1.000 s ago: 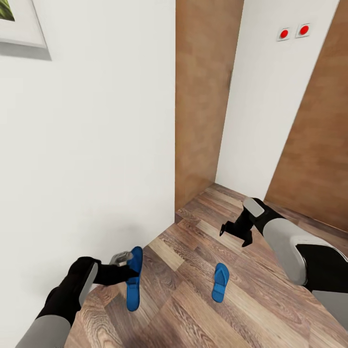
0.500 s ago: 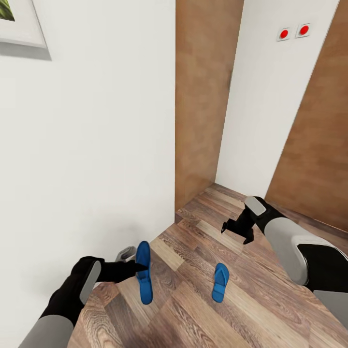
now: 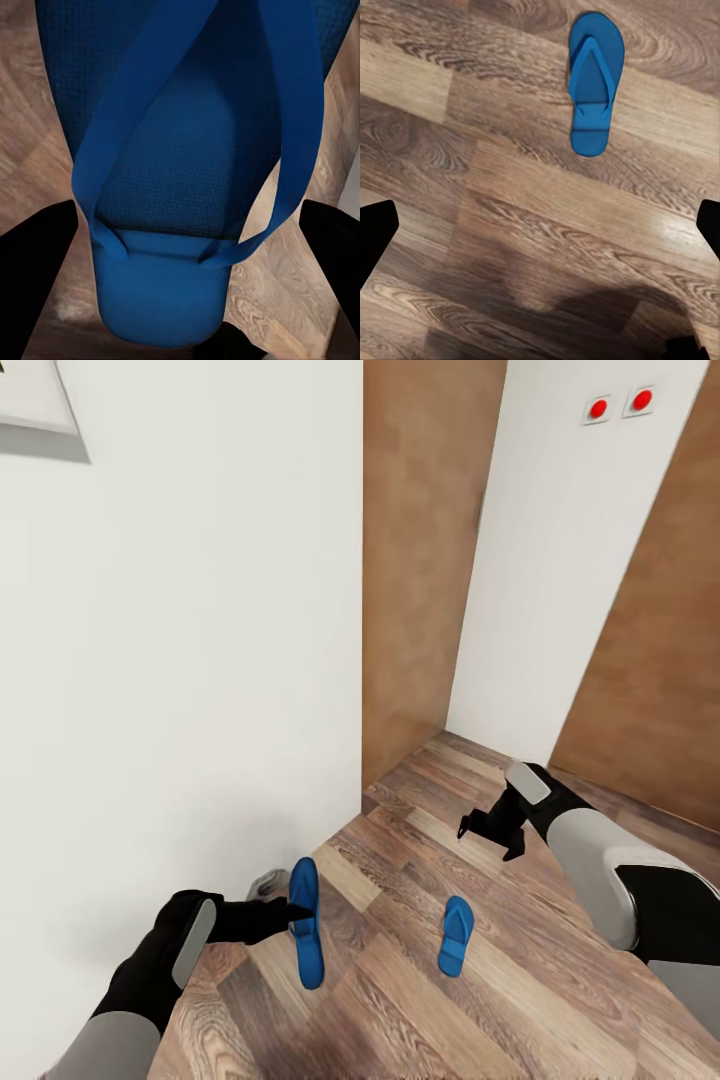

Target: In the bedroom, move the book from the bed onto either nightstand, and place the two sandals side by side next to the bed.

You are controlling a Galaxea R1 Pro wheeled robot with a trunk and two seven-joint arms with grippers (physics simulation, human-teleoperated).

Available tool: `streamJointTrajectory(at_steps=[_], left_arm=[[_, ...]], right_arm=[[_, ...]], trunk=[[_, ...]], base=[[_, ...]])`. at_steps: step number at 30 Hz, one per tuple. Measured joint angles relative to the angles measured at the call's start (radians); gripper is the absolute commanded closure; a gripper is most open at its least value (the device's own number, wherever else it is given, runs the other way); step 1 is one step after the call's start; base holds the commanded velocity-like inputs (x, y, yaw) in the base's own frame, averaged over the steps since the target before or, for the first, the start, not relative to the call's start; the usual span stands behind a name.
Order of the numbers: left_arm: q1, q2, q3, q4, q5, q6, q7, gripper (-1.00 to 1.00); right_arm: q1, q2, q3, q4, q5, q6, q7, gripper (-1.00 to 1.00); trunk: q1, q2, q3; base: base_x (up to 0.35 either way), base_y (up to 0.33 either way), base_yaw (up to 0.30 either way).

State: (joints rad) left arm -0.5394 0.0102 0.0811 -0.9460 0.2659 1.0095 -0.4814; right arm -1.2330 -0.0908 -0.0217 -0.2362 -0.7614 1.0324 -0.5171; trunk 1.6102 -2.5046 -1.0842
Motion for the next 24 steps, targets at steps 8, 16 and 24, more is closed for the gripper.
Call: streamJointTrajectory(at_steps=[8, 16, 24], left_arm=[[0.0, 0.0, 0.006, 0.002, 0.065, 0.001, 0.002, 1.0], [0.0, 0.001, 0.005, 0.003, 0.112, 0.001, 0.003, 1.0], [0.0, 0.002, 0.003, 0.003, 0.119, 0.001, 0.002, 1.0]], right_arm=[[0.0, 0.005, 0.001, 0.0, -0.003, -0.002, 0.0, -1.0], [0.0, 0.007, 0.0, -0.002, -0.002, -0.002, 0.0, -1.0], [0.0, 0.008, -0.002, -0.002, 0.0, -0.003, 0.001, -1.0]], trunk=[[0.004, -0.002, -0.031], [0.007, -0.004, -0.062], [0.011, -0.006, -0.093]], base=[[0.0, 0.0, 0.0], [0.0, 0.0, 0.0], [0.0, 0.0, 0.0]])
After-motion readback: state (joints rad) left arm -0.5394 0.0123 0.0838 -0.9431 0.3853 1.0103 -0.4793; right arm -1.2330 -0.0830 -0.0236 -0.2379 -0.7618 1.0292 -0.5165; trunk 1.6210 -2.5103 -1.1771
